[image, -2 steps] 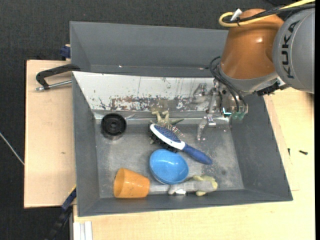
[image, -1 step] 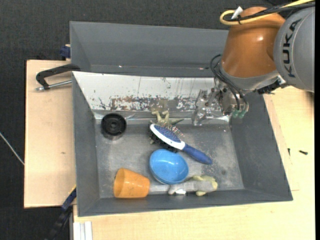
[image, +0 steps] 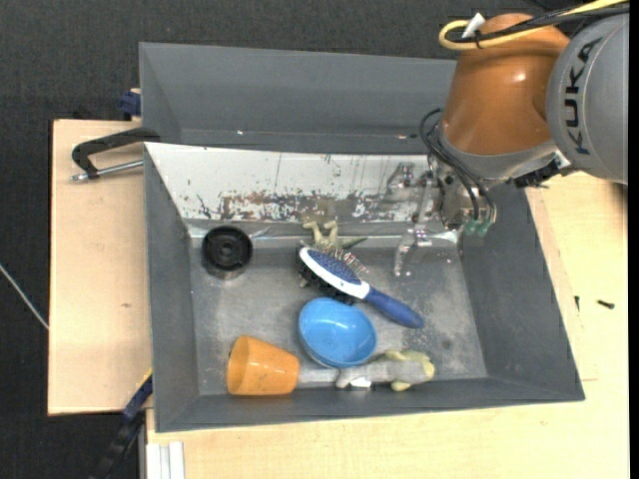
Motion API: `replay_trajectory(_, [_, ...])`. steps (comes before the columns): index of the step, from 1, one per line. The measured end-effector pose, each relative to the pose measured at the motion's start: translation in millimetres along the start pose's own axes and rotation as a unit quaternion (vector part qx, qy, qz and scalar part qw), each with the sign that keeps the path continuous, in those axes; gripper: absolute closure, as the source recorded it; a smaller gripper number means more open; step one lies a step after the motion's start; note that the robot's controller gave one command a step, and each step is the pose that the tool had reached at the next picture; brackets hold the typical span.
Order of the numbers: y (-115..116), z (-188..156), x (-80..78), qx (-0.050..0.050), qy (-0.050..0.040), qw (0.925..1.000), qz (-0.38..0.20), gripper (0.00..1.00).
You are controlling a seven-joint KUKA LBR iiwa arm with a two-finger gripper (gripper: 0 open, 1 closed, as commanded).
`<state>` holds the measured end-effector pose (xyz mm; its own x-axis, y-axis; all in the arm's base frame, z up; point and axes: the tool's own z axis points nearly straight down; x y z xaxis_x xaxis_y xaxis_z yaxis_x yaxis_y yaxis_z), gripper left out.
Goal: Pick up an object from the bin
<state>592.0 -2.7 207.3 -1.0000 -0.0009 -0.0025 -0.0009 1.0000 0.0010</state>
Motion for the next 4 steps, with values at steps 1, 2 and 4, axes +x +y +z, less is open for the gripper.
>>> replay_trajectory(1, [11, 123, 0.9, 0.0, -0.0017, 0.9972, -0.075, 0.0])
replay_trajectory(2, [10, 126, 2.4, 0.0, 0.0016, 0.9972, -0.075, 1.0])
replay_trajectory(4, [22, 123, 5.5, 0.0, -0.0025, 0.9548, -0.297, 1.0])
